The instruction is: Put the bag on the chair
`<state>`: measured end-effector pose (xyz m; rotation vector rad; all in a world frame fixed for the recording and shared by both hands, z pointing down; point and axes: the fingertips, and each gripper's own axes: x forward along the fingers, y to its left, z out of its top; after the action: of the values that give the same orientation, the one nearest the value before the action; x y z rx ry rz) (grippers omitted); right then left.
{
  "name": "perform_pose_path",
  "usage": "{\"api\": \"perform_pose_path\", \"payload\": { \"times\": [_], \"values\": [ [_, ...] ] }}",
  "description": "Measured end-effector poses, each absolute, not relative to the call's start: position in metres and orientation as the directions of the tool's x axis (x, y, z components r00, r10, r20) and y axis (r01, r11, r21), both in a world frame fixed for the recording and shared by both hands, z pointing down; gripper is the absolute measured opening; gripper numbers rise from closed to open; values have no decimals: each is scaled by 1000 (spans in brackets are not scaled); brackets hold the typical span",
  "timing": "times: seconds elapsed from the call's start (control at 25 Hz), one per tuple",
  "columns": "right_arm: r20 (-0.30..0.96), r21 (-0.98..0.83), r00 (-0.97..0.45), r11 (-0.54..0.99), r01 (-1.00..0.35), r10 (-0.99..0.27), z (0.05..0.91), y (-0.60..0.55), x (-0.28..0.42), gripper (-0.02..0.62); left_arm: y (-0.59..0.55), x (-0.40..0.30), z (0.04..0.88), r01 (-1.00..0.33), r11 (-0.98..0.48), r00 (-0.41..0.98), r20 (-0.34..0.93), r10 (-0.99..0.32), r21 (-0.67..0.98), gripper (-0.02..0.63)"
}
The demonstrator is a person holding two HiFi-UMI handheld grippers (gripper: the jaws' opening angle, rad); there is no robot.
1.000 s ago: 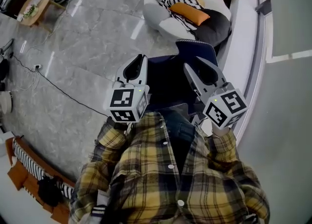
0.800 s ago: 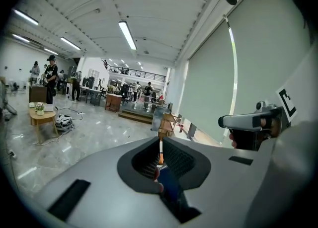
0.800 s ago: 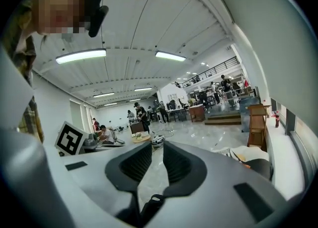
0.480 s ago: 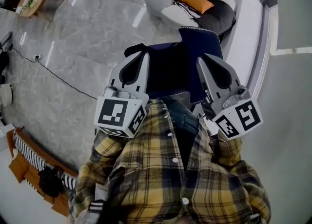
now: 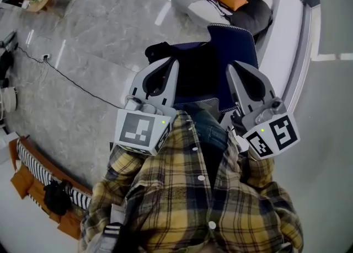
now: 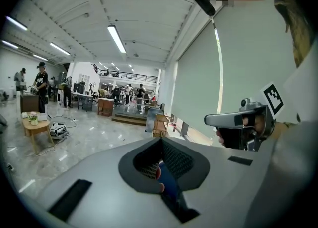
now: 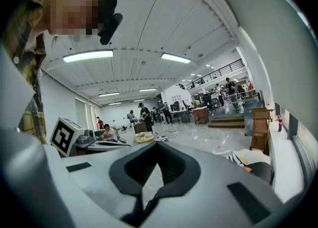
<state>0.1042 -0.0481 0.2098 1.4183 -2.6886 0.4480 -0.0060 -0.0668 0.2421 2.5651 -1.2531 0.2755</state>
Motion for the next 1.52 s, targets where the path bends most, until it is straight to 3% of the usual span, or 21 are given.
{"api": "perform_pose_path", "payload": {
  "times": [1.52],
  "values": [
    [220, -281, -632, 572, -771, -743, 227, -33, 95, 17, -43, -5, 254, -789, -591, 610, 319, -725, 167, 18]
  ]
}}
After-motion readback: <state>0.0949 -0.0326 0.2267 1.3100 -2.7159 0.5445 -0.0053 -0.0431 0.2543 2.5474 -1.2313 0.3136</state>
